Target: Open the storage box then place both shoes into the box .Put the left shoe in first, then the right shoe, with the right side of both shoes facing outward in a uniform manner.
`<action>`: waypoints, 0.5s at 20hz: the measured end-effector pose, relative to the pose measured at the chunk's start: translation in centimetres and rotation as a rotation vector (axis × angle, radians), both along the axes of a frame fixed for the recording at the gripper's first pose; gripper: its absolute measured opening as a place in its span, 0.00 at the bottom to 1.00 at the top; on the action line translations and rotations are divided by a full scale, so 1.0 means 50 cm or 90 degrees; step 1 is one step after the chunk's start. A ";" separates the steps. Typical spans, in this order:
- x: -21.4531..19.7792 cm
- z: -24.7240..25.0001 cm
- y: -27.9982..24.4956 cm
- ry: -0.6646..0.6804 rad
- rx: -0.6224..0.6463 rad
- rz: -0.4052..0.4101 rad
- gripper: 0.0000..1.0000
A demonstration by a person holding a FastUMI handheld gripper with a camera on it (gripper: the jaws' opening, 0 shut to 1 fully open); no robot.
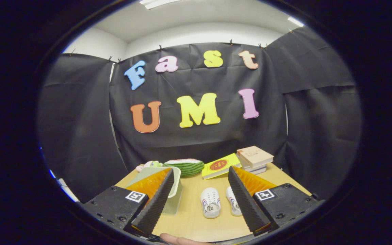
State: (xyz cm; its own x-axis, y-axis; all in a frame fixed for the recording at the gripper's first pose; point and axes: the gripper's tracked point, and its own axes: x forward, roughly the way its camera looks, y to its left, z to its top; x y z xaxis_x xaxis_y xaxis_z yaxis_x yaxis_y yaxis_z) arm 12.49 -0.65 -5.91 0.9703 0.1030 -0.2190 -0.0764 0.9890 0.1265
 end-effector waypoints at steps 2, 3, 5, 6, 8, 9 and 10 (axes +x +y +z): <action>0.044 -0.027 -0.002 0.036 0.013 0.007 1.00; 0.067 -0.041 -0.005 0.051 0.016 0.008 1.00; 0.113 -0.072 0.001 0.084 0.026 0.020 1.00; 0.135 -0.090 0.008 0.103 0.037 0.030 1.00; 0.182 -0.124 0.026 0.148 0.073 0.057 1.00; 0.207 -0.138 0.037 0.171 0.099 0.072 1.00; 0.233 -0.150 0.050 0.194 0.123 0.091 1.00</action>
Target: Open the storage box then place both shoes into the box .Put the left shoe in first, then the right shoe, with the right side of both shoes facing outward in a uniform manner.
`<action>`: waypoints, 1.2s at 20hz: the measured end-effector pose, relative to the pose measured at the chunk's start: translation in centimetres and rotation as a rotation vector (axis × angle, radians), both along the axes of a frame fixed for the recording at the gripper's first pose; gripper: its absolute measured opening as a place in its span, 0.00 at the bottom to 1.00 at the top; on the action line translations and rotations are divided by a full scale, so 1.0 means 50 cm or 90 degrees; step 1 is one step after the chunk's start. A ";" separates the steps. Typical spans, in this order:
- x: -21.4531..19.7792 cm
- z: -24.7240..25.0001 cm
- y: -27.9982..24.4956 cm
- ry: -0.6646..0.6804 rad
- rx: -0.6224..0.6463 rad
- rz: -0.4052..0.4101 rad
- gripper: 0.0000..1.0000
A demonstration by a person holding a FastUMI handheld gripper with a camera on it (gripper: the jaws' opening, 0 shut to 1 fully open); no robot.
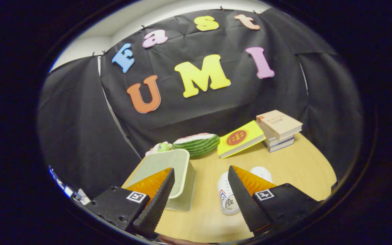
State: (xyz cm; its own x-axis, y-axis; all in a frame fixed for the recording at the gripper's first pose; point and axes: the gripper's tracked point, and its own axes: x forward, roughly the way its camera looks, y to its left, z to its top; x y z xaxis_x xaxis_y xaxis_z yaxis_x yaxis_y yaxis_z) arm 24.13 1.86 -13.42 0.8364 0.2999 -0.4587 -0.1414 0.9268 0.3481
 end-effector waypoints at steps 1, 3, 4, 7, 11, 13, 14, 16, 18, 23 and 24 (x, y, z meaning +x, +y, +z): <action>0.025 -0.016 0.011 0.027 0.010 0.017 0.99; 0.071 -0.044 0.016 0.063 0.002 0.040 0.98; 0.090 -0.053 0.029 0.078 0.003 0.055 0.98; 0.145 -0.110 0.059 0.136 0.044 0.110 0.98; 0.185 -0.200 0.122 0.234 0.113 0.198 0.97; 0.202 -0.219 0.144 0.256 0.143 0.231 0.97; 0.206 -0.226 0.157 0.264 0.164 0.256 0.97; 0.217 -0.245 0.181 0.291 0.196 0.288 0.97; 0.248 -0.273 0.184 0.305 0.219 0.280 0.97; 0.256 -0.313 0.217 0.419 0.385 0.320 0.97; 0.249 -0.302 0.227 0.446 0.436 0.338 0.95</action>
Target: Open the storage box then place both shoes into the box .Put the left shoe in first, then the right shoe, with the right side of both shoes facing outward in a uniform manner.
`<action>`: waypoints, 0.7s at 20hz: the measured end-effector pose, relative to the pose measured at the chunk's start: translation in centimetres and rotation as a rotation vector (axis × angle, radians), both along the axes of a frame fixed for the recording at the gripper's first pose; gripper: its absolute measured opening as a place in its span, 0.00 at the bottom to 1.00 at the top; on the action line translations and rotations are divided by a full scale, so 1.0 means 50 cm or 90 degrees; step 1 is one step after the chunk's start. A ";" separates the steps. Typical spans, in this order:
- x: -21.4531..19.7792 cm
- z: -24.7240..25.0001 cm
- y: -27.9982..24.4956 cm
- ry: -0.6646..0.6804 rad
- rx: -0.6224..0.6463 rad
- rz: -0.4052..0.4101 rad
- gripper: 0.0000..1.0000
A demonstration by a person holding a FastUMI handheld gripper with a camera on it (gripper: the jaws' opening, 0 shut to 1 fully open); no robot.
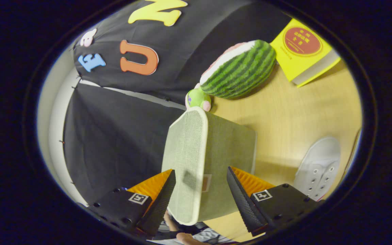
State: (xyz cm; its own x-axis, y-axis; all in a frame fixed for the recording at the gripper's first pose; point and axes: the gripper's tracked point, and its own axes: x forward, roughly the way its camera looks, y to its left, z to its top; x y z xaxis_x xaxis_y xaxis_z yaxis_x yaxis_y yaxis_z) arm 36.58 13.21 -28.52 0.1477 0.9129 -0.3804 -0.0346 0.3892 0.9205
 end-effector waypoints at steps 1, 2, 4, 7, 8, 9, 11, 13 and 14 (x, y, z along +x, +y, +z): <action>-0.006 0.009 0.005 0.039 0.046 0.010 0.91; 0.001 0.013 0.009 0.071 0.075 0.001 0.81; -0.005 -0.010 0.007 0.096 0.070 0.014 0.61; -0.006 0.007 0.010 0.098 0.091 0.014 0.21; -0.010 0.011 0.009 0.091 0.085 0.013 0.15; -0.013 0.019 0.009 0.082 0.075 0.012 0.09; -0.033 0.047 0.004 0.051 0.056 0.023 0.06; -0.040 0.073 0.009 0.020 0.040 0.023 0.05; -0.044 0.085 0.012 0.009 0.033 0.024 0.05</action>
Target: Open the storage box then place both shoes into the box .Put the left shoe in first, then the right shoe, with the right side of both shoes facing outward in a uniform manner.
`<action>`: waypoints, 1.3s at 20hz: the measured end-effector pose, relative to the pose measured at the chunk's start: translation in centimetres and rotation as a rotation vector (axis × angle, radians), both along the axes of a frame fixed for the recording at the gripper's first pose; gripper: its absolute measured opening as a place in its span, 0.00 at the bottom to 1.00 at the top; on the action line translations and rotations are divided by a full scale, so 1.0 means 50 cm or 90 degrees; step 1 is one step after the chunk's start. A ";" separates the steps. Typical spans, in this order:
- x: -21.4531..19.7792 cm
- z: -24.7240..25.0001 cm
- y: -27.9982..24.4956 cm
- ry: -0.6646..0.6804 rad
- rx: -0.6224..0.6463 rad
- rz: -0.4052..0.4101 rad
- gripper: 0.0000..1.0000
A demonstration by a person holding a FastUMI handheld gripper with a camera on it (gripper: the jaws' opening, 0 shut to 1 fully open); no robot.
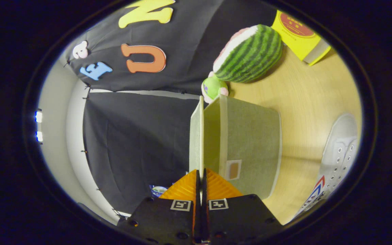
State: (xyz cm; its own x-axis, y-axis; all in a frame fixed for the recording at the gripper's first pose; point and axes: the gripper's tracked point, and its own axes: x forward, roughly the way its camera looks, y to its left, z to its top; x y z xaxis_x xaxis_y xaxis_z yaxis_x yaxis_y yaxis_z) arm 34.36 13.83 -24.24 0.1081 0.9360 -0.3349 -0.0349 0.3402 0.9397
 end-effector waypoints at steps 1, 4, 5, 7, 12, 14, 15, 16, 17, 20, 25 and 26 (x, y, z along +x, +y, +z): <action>-0.007 0.015 0.004 -0.007 -0.001 0.001 0.05; -0.016 0.059 0.017 -0.037 -0.004 -0.007 0.06; -0.015 0.066 0.021 -0.049 -0.011 -0.013 0.06; -0.019 0.090 0.030 -0.045 -0.008 -0.027 0.06; -0.030 0.158 0.067 -0.045 0.001 -0.055 0.06; -0.035 0.183 0.090 -0.052 0.006 -0.061 0.06; -0.038 0.193 0.102 -0.059 0.002 -0.063 0.05; -0.043 0.205 0.112 -0.063 0.002 -0.067 0.06; -0.047 0.220 0.125 -0.062 0.007 -0.071 0.06; -0.053 0.251 0.175 -0.066 0.010 -0.084 0.05; -0.061 0.280 0.290 -0.083 0.017 -0.074 0.06; -0.063 0.283 0.313 -0.088 0.019 -0.074 0.06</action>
State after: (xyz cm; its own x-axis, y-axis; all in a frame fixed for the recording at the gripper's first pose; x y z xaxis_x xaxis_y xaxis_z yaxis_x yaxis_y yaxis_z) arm 31.19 29.48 -10.10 0.2590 0.9237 -0.2824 -0.1264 0.3222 0.9382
